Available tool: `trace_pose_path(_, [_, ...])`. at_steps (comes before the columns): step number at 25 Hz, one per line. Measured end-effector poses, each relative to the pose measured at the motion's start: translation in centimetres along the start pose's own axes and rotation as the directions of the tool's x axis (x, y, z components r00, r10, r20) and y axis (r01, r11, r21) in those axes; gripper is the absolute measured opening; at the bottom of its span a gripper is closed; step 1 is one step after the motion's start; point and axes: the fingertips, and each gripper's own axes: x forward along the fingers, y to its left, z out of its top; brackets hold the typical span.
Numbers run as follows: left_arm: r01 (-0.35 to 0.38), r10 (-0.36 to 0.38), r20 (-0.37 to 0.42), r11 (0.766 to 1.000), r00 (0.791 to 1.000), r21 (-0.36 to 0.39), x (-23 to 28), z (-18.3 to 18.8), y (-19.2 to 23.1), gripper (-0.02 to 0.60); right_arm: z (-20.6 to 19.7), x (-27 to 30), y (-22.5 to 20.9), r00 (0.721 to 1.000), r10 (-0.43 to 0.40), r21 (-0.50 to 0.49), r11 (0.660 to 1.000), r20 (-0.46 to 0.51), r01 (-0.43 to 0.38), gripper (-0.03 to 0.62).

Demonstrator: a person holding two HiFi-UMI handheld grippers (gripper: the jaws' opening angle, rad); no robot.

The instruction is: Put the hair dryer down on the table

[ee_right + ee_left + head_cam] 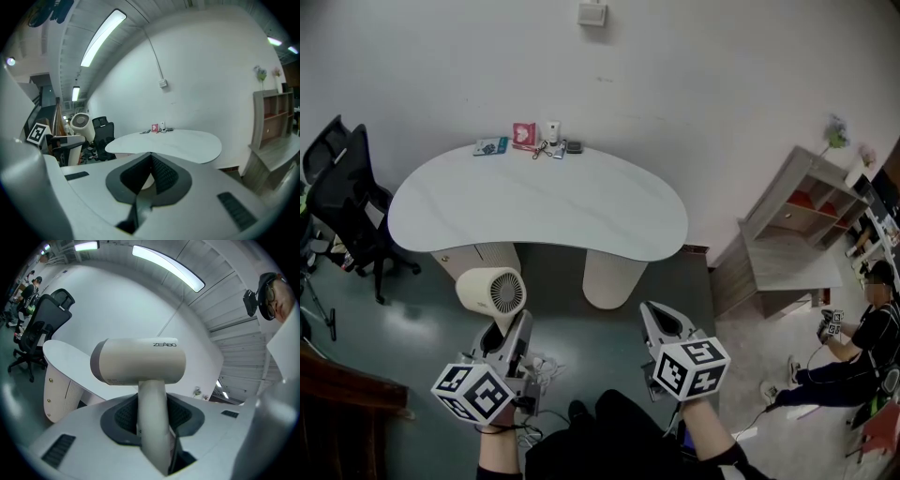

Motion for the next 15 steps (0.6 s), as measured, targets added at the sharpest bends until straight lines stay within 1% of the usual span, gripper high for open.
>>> trace_pose_path(7, [-0.026, 0.026, -0.003, 1.0, 1.0, -0.012, 0.4, 0.6, 1.7, 0.155, -0.2, 1.6, 0.1, 1.0, -0.007, -0.008, 1.0, -0.03, 0.007, 0.002])
trace_pose_path(15, [-0.048, 0.048, 0.011, 0.999, 0.999, -0.02, 3.2, 1.6, 3.3, 0.155, 1.2, 5.3, -1.3, 0.999, -0.003, -0.017, 1.0, -0.04, 0.003, 0.002])
